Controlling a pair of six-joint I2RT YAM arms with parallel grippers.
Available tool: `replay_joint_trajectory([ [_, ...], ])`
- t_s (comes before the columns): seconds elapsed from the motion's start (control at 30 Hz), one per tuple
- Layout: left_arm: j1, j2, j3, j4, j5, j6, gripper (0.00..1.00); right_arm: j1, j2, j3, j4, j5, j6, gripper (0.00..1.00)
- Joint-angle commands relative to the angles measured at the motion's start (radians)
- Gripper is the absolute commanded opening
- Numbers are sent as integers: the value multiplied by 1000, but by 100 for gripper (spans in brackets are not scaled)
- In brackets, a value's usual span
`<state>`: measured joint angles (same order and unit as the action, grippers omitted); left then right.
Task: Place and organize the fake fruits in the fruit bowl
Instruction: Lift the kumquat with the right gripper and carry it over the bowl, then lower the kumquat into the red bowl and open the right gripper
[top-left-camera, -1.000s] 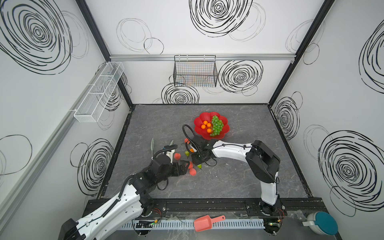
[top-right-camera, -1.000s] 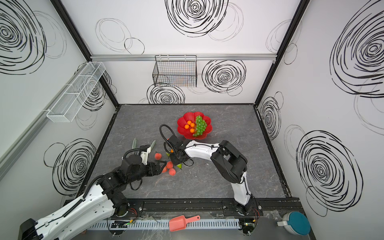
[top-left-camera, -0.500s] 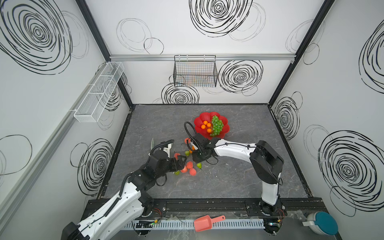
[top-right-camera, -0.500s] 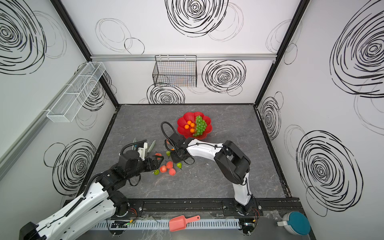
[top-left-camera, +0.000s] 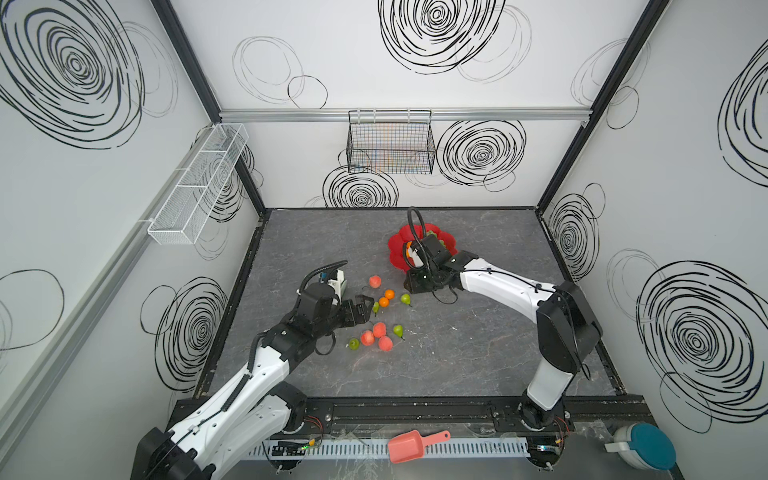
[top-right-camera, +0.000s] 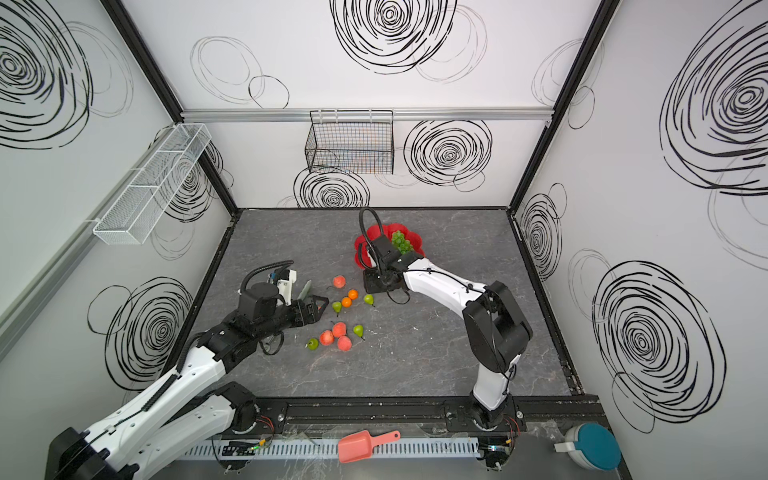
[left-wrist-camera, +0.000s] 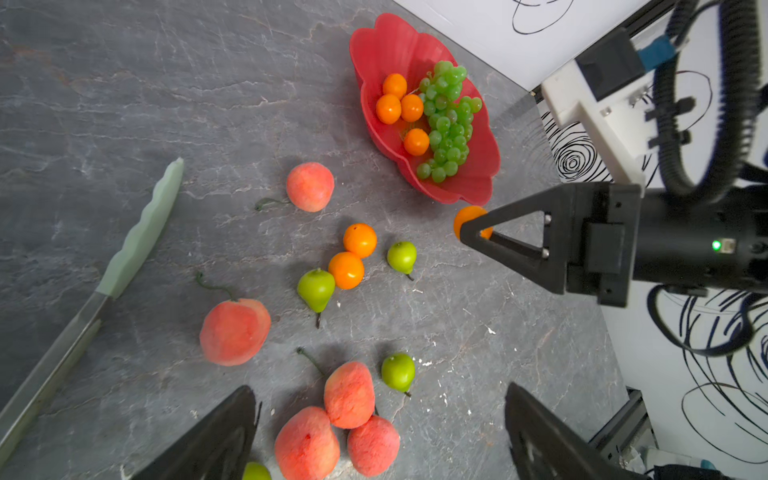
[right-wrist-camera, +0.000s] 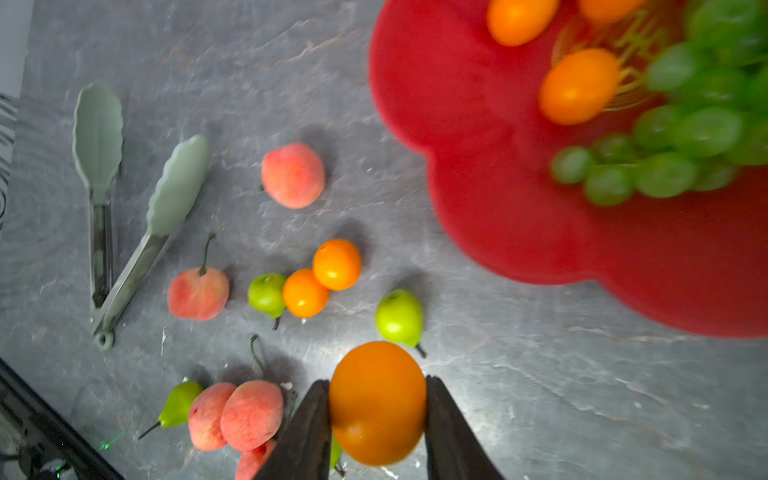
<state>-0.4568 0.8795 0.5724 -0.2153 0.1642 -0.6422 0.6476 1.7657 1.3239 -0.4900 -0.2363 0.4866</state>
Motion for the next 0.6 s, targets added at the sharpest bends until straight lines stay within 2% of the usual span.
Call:
replay_joint_trajectory([
  [0.0,7,60,56,116,25,19,96,-50,-6,44,-27,13,0,36],
  [0.27,7,231,147,211,52,30,96,-123,96,149,-39,36,-17,36],
  [0.57,18,380,222,277,78,27,96,-129,287,355,-91,32,-63,35],
])
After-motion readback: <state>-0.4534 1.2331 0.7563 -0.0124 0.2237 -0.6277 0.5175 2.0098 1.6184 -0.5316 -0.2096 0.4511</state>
